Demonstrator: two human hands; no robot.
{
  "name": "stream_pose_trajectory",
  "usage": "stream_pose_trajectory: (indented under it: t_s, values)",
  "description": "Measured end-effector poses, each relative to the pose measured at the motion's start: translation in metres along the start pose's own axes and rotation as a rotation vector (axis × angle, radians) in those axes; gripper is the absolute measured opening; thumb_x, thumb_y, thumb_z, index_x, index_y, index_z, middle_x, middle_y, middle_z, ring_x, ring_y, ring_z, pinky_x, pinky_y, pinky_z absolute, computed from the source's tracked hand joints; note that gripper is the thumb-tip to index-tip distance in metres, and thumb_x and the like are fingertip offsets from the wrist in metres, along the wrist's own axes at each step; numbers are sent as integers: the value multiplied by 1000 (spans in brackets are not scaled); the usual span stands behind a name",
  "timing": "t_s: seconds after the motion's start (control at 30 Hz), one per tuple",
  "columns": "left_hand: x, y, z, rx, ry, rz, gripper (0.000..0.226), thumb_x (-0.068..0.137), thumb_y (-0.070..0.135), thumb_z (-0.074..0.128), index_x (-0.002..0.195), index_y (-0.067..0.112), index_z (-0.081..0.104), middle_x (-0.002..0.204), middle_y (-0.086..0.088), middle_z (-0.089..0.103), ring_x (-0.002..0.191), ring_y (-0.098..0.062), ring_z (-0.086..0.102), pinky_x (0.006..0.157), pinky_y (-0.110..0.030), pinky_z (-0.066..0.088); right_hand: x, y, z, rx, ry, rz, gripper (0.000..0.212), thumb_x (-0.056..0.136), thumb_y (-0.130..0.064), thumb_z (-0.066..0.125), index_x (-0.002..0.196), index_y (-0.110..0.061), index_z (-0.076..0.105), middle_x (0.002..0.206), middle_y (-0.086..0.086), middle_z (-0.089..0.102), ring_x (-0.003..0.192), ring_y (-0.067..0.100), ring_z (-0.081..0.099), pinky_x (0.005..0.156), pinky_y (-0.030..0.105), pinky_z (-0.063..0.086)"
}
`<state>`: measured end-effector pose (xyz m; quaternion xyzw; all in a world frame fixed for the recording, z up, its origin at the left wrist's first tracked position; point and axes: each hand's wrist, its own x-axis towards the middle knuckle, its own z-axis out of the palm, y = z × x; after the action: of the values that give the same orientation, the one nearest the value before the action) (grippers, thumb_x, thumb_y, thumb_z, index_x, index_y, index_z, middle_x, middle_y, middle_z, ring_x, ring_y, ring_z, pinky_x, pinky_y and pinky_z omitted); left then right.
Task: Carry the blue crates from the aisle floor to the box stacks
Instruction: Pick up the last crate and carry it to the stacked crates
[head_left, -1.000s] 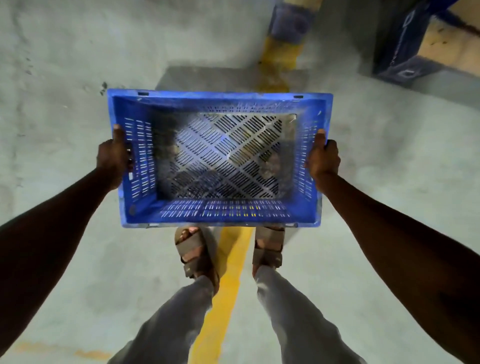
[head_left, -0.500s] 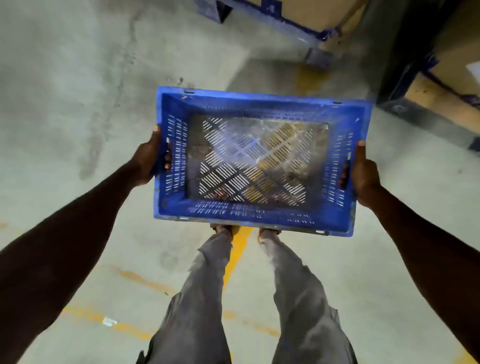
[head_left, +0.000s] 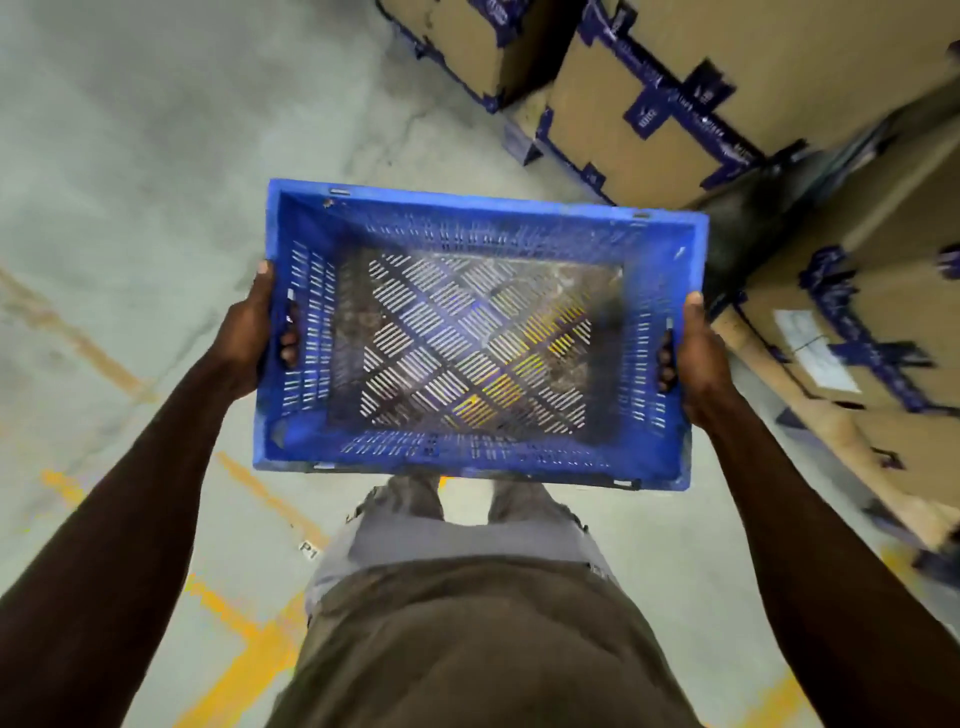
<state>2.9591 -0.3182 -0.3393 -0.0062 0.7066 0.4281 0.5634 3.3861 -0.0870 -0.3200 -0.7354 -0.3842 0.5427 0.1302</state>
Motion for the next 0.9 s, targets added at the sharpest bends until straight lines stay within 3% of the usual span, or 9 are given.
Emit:
stream_pose_trajectory:
  t_s: [0.2,0.33,0.4,0.43,0.53,0.6,0.9]
  values:
    - [-48,9,-122,-110,126,38,75,67,92,51,69,17,50,50,-2,38,39,-16,36,39,-22,36,-61,-66,84,5,-189,-92,58,94,-72,42,76,-18,54,49,-3,40,34,12,31,38,21,30]
    - [-73,30,-198,-187,165,53,72,68,91,49,67,19,48,51,0,39,41,-15,37,41,-22,38,-93,-120,159,-5,-371,-158,76,50,-87,63,81,-19,54,52,-4,40,36,12,34,38,22,35]
    - [-83,39,-235,-221,203,81,72,70,91,47,67,20,48,53,0,40,42,-15,38,42,-22,38,-106,-147,201,-53,-435,-209,82,43,-90,68,82,-20,53,53,-5,41,38,13,38,40,23,38]
    - [-88,44,-255,-234,238,96,71,71,91,46,68,20,48,53,-1,41,43,-15,39,42,-21,39,-113,-161,224,-78,-468,-229,79,45,-89,68,82,-21,52,53,-5,41,39,14,39,41,22,38]
    - [-94,58,-303,-273,335,124,70,71,91,45,69,21,49,56,-1,44,44,-15,40,46,-24,38,-132,-203,292,-120,-527,-273,55,83,-77,52,79,-22,49,53,-5,43,41,15,41,40,20,36]
    - [-96,67,-337,-327,378,137,70,70,92,45,68,21,48,57,-1,42,44,-16,39,46,-25,36,-139,-229,343,-163,-532,-309,50,96,-68,43,79,-22,50,53,-4,46,40,14,42,40,19,34]
    - [-63,123,-500,-472,611,133,68,77,88,42,69,20,43,51,4,34,37,-10,30,38,-16,28,-171,-328,595,-302,-642,-433,50,99,-65,42,79,-20,51,54,-3,42,37,13,32,40,21,28]
